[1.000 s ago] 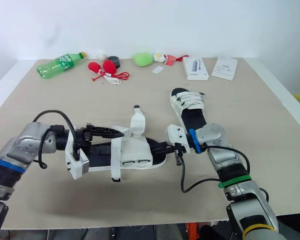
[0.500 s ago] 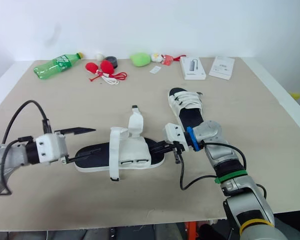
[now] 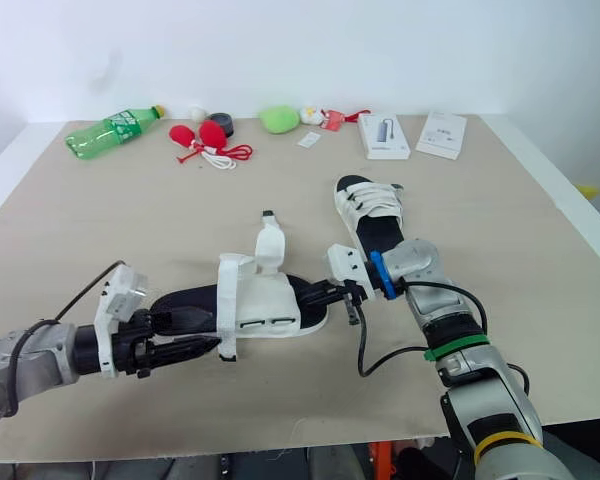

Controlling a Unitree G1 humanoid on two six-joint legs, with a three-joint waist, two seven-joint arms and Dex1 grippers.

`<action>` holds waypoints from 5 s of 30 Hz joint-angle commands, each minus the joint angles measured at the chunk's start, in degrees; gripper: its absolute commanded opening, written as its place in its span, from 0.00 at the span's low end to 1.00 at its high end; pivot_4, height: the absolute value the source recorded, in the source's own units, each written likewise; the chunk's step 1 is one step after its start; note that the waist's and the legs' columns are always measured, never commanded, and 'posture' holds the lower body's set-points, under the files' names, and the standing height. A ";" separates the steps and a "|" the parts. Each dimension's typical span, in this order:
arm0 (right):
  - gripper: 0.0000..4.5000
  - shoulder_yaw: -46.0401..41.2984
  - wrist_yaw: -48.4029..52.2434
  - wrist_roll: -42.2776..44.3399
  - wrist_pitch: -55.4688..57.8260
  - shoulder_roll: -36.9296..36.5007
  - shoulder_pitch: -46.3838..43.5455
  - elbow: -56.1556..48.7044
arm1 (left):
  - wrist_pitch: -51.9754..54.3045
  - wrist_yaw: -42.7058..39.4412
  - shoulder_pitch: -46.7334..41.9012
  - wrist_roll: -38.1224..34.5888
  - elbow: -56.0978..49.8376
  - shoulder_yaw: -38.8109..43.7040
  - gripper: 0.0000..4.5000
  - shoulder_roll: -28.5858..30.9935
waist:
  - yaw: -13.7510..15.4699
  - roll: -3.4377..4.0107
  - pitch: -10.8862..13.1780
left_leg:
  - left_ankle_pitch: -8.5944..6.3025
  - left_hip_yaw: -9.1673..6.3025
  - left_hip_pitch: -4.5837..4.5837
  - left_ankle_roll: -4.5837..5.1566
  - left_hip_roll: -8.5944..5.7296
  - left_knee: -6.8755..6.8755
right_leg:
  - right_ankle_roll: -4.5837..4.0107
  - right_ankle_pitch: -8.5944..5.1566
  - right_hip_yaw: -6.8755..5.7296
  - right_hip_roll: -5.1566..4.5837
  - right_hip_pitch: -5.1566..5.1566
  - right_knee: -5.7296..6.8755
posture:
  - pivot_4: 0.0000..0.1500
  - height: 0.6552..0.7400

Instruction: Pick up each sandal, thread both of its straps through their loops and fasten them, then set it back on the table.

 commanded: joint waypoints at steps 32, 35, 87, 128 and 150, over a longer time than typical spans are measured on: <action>0.00 -0.28 -0.88 -0.76 1.11 -2.23 1.49 -2.99 | 18.63 -1.85 -13.55 -16.73 13.08 8.42 0.01 -11.88 | 0.13 -0.11 -0.02 | -0.04 -0.03 -0.06 -0.05 -0.01 0.02 | 0.01 -0.01 -0.01 0.00 0.00 -0.04 | 1.00 1.00; 0.00 -0.28 -1.09 -0.74 1.25 -2.31 1.57 -3.20 | 19.57 3.44 -17.38 -21.42 16.14 9.24 0.01 -15.48 | 0.15 -0.15 -0.03 | -0.03 -0.05 -0.06 -0.05 -0.05 0.05 | 0.05 0.00 -0.01 -0.02 0.07 -0.04 | 1.00 1.00; 0.00 -0.25 -2.35 -0.38 3.36 -3.14 3.77 -6.83 | 24.22 1.32 -20.11 -8.14 17.30 4.11 0.01 -20.49 | 0.14 -0.19 -0.04 | -0.04 -0.11 -0.09 -0.06 -0.09 0.05 | 0.12 -0.02 0.00 0.02 0.07 -0.04 | 1.00 1.00; 0.00 0.20 -2.38 -0.93 2.45 -2.71 3.13 -5.51 | 21.02 -7.30 -17.08 1.19 10.72 0.72 0.18 -17.47 | 0.11 -0.21 -0.04 | -0.07 -0.13 -0.09 -0.10 -0.10 0.03 | 0.11 -0.07 0.00 0.00 0.05 -0.07 | 1.00 1.00; 0.00 0.05 -2.52 -1.15 1.71 -3.10 3.26 -5.06 | 18.17 -12.03 -23.76 6.84 13.45 -2.23 0.01 -17.60 | 0.11 -0.23 -0.03 | -0.06 -0.14 -0.11 -0.10 -0.12 0.01 | 0.15 -0.06 0.00 0.01 0.07 -0.06 | 1.00 1.00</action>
